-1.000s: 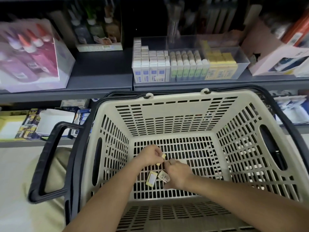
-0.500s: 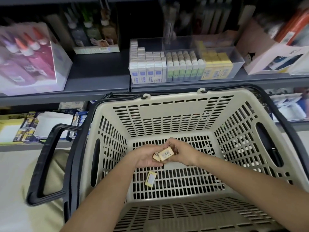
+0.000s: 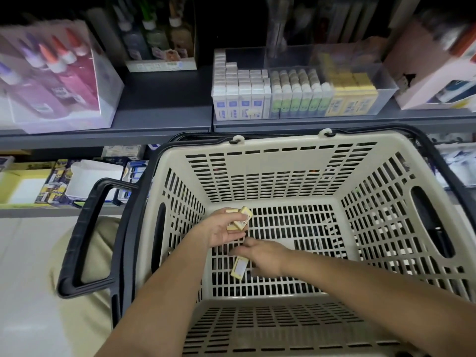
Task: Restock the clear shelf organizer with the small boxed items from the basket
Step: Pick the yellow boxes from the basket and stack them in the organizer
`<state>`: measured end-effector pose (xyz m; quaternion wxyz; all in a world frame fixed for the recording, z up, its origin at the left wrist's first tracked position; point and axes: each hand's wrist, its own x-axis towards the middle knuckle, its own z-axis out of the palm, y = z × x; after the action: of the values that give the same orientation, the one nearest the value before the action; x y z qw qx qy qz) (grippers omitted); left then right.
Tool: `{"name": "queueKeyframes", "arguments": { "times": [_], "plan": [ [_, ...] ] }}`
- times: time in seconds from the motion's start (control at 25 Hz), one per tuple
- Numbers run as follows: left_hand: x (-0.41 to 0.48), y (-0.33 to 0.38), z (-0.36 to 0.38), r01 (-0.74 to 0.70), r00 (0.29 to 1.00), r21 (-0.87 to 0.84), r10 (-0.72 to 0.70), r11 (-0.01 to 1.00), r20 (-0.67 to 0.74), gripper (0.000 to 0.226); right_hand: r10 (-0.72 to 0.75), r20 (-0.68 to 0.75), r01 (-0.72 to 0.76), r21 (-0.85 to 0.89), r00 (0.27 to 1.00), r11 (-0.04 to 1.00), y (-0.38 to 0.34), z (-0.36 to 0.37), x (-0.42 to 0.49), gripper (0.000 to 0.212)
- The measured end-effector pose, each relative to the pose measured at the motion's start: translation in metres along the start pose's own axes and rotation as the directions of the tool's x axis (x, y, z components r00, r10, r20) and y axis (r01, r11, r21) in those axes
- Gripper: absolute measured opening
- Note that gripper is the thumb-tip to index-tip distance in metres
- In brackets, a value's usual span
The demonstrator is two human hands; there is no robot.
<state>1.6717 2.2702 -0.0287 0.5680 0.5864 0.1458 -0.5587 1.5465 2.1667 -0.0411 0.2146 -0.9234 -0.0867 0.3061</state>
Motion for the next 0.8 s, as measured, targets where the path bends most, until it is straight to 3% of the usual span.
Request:
{"name": "queueKeyframes", "arguments": {
  "times": [0.08,0.16,0.32,0.52,0.8],
  "plan": [
    [-0.001,0.001,0.003,-0.002,1.0,0.007,0.002,1.0,0.009,0.034,-0.115,-0.01,0.11,-0.218,0.993,0.97,-0.003,0.002,0.004,0.053],
    [-0.001,0.003,0.005,-0.016,1.0,0.012,0.016,1.0,0.011,0.036,-0.131,-0.019,0.123,-0.249,0.991,0.961,0.0,-0.004,0.001,0.042],
    [-0.003,0.009,0.012,-0.059,0.998,0.107,0.055,0.992,0.045,0.041,-0.005,-0.045,0.009,0.097,0.999,0.995,0.021,-0.033,-0.022,0.024],
    [-0.014,0.035,0.04,-0.142,0.974,0.159,0.109,0.977,0.2,0.038,0.235,-0.162,-0.145,0.434,0.958,0.889,0.052,-0.086,-0.072,0.015],
    [-0.061,0.083,0.084,-0.485,0.839,0.246,0.366,0.839,0.403,0.024,0.221,-0.361,0.031,0.577,0.906,0.816,0.053,-0.158,-0.118,0.02]
  ]
}}
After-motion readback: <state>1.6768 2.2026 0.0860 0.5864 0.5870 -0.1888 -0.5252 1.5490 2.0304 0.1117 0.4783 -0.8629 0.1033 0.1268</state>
